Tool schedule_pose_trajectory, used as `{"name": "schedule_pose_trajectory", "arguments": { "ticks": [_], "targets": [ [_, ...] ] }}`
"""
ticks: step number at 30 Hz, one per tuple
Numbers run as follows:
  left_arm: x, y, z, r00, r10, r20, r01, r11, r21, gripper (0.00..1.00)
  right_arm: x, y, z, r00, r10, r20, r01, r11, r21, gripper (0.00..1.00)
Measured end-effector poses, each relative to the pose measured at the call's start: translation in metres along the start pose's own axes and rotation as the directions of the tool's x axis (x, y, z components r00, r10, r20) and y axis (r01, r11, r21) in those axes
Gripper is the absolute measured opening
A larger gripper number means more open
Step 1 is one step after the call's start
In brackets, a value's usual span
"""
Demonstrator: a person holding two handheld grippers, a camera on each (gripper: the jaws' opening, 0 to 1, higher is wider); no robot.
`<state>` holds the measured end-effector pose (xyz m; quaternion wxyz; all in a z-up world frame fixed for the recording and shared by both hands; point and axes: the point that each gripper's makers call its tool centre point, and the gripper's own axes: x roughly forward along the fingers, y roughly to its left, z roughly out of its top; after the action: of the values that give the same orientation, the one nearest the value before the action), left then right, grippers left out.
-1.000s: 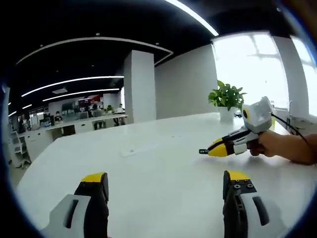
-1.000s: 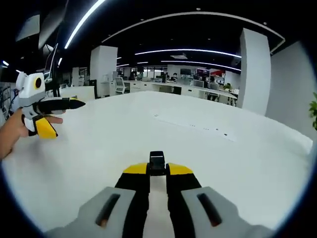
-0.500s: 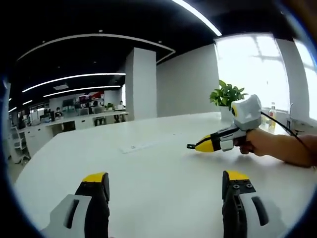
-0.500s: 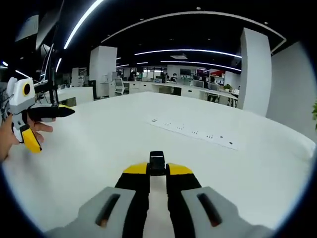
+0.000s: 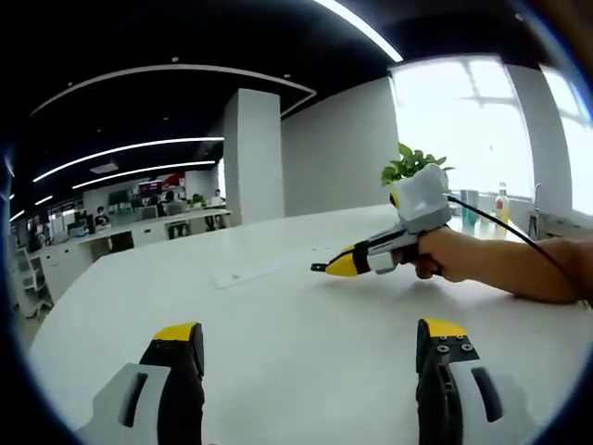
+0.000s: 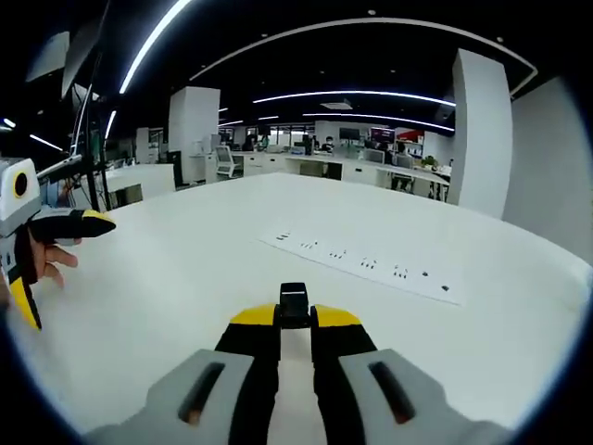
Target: Snap the two parts of the plastic buckle together until the buckle closes and remains connected.
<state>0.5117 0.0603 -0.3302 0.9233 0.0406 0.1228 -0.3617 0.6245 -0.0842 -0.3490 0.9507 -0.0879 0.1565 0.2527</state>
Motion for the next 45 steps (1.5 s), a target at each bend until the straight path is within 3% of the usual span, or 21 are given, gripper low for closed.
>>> {"name": "schedule_pose_trajectory", "arguments": {
  "ticks": [23, 45],
  "targets": [
    [0.001, -0.018, 0.000, 1.000, -0.017, 0.006, 0.017, 0.999, 0.030, 0.97, 0.056, -0.017, 0.009, 1.000, 0.011, -0.030, -0.011, 1.000, 0.005, 0.10],
    [0.002, -0.021, 0.001, 1.000, -0.024, 0.003, 0.024, 0.998, 0.051, 0.96, 0.066, -0.015, -0.003, 0.995, 0.036, -0.090, -0.035, 0.999, 0.002, 0.10]
  ]
}}
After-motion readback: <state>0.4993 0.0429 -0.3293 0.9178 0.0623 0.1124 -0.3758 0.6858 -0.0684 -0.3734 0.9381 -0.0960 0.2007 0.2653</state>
